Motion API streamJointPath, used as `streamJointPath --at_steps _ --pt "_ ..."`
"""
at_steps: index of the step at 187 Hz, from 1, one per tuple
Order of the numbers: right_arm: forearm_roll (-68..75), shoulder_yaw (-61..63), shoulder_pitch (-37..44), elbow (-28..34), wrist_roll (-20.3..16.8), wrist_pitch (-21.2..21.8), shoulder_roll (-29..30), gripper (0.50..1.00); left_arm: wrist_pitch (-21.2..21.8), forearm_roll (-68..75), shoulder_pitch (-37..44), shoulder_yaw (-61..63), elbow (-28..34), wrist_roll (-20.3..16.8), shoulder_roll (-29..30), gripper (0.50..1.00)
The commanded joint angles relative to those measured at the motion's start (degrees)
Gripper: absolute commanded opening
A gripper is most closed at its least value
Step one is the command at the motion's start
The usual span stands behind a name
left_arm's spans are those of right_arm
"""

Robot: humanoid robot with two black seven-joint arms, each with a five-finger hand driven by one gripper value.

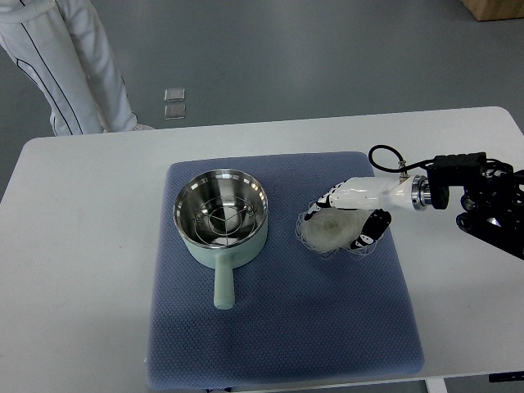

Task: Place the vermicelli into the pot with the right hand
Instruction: 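Close the right hand fingers around the vermicelli and lift it, then carry the vermicelli over the steel pot and lower it inside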

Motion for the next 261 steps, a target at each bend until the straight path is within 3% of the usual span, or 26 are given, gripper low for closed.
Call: streamJointPath --at_steps 1,22,35,57,179,261 --pt "-0.02 -0.23 -0.08 -0.09 -0.09 0.05 0.02 0.760 0.00 0.00 0.00 0.00 0.00 0.00 0.00 1.000" --pt "-0.11 -0.32 -0.08 -0.18 -0.09 0.05 0.02 0.711 0.00 0.00 0.00 0.00 0.00 0.00 0.00 1.000" --pt "-0.02 -0.32 -0.08 -0.18 -0.09 0.05 -0.07 0.627 0.00 0.00 0.00 0.00 0.00 0.00 0.00 1.000" --pt "0.07 -0.05 0.71 -0.18 -0.09 -0.13 -0.07 0.558 0.00 0.00 0.00 0.00 0.00 0.00 0.00 1.000" --pt "4.46 5.40 12.05 -0.09 0.00 1.19 0.02 0.566 0.00 0.00 0.00 0.09 0.00 0.00 0.00 1.000" --pt "4.38 5.13 17.59 -0.18 -0.09 1.19 16.28 0.570 0.00 0.00 0.00 0.00 0.00 0.00 0.00 1.000"
